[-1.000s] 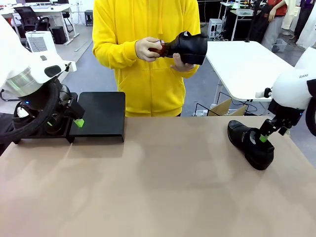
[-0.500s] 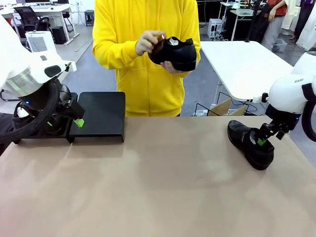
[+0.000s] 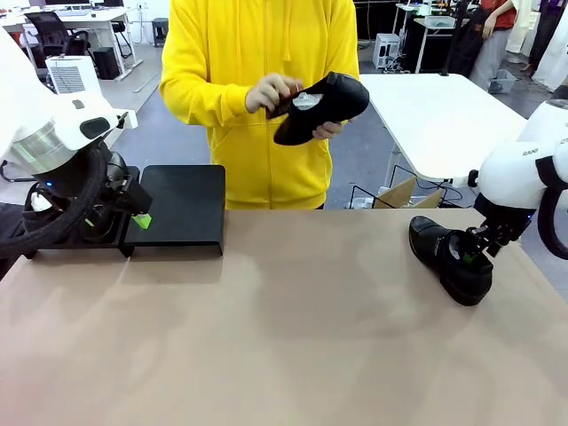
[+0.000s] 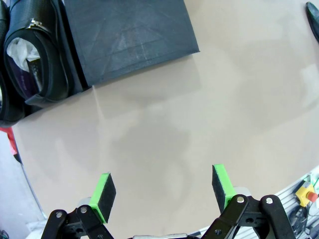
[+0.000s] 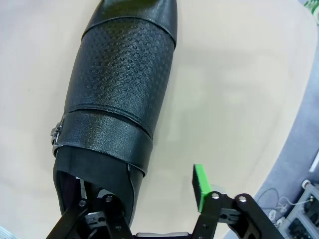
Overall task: Organize the shoes by placing them on the stand.
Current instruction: Pick up one Shoe and place it in the middle of the table.
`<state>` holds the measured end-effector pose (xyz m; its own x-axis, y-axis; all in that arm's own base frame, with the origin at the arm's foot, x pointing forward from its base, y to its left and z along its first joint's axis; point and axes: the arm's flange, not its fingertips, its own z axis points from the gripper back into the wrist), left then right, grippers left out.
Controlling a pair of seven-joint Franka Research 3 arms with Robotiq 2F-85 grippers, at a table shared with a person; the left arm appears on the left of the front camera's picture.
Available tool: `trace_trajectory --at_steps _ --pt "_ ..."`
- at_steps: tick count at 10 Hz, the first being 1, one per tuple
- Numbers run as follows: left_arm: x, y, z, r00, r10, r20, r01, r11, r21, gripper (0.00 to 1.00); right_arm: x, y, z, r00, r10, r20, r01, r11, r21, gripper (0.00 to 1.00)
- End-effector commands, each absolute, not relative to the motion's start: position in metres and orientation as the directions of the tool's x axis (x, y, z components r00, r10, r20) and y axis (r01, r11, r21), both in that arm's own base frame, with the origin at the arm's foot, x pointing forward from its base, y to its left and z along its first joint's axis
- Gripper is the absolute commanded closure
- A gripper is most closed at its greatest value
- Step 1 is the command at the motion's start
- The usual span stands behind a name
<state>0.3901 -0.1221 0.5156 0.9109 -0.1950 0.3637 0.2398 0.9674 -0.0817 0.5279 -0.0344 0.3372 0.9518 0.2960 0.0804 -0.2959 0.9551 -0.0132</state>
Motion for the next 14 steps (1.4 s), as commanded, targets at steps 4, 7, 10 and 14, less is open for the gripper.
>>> trace_trajectory --at_steps 4,7,10,14 --pt "0.390 -0.122 0.516 0.912 -0.178 0.371 0.226 0.970 -0.088 0.00 0.536 -0.029 0.326 0.958 0.278 0.062 -0.278 0.960 -0.014 1.00" --pt "0.390 -0.122 0.516 0.912 -0.178 0.371 0.226 0.970 -0.088 0.00 0.530 -0.025 0.333 0.962 0.269 0.040 -0.270 0.962 0.045 1.00" --pt "0.390 -0.122 0.516 0.912 -0.178 0.371 0.226 0.970 -0.088 0.00 0.512 -0.030 0.366 0.986 0.159 0.041 -0.164 0.962 0.217 1.00" --pt "0.390 -0.122 0.516 0.912 -0.178 0.371 0.226 0.970 -0.088 0.00 0.489 -0.042 0.426 0.996 -0.046 0.078 0.017 0.940 0.340 1.00"
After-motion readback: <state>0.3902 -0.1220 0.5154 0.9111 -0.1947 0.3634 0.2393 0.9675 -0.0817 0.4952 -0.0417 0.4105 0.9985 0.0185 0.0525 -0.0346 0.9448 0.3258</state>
